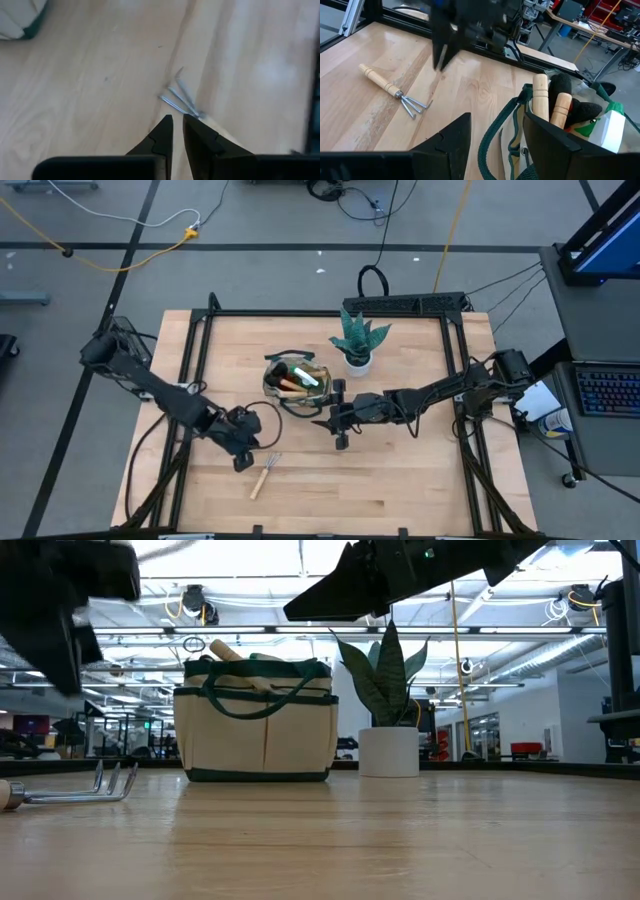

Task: Pick & Place Garden tools in Gardening bag
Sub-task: Put the brown hand rake into the white gardening bag

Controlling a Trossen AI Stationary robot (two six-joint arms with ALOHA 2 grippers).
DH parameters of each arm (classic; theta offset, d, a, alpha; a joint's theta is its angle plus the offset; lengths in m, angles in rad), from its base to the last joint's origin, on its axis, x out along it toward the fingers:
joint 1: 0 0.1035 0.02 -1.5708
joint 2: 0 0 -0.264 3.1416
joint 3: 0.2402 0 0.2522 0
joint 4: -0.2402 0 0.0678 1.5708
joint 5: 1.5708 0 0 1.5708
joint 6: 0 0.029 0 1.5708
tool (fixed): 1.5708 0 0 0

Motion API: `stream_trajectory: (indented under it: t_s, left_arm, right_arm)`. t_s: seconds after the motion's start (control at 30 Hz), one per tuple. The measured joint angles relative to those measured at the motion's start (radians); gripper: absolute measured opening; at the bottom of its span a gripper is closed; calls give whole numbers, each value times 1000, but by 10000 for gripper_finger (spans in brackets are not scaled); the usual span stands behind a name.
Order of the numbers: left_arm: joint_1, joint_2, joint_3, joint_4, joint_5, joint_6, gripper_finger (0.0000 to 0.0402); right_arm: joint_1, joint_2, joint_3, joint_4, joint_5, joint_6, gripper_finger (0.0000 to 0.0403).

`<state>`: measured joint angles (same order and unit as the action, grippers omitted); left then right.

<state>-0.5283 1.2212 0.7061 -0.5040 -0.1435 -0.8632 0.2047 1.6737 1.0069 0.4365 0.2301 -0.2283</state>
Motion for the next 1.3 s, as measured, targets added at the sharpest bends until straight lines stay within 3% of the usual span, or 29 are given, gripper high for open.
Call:
stream_trajectory:
  t_s: [0.23, 0.33, 0.57, 0.67, 0.97, 1.2, 1.3]
  left_arm:
    - [31, 102, -55, 54, -38, -116, 47]
    - [46, 131, -56, 74, -40, -88, 47]
    - [86, 147, -56, 226, 120, 18, 47]
    - [78, 143, -56, 299, 120, 63, 47]
    - [44, 149, -56, 232, 127, 94, 47]
    - [-9, 149, -56, 275, 112, -159, 47]
    - [-34, 149, -56, 270, 54, -265, 47]
  right_arm:
    - [0, 0, 0, -6, 0, -1, 171]
    - [0, 0, 0, -7, 0, -1, 171]
    - [0, 0, 0, -14, 0, -1, 171]
    - [0, 0, 0, -15, 0, -1, 171]
    - [0, 0, 0, -29, 0, -1, 171]
    - [0, 0, -6, -25, 0, 3, 171]
    - [0, 0, -25, -16, 0, 0, 171]
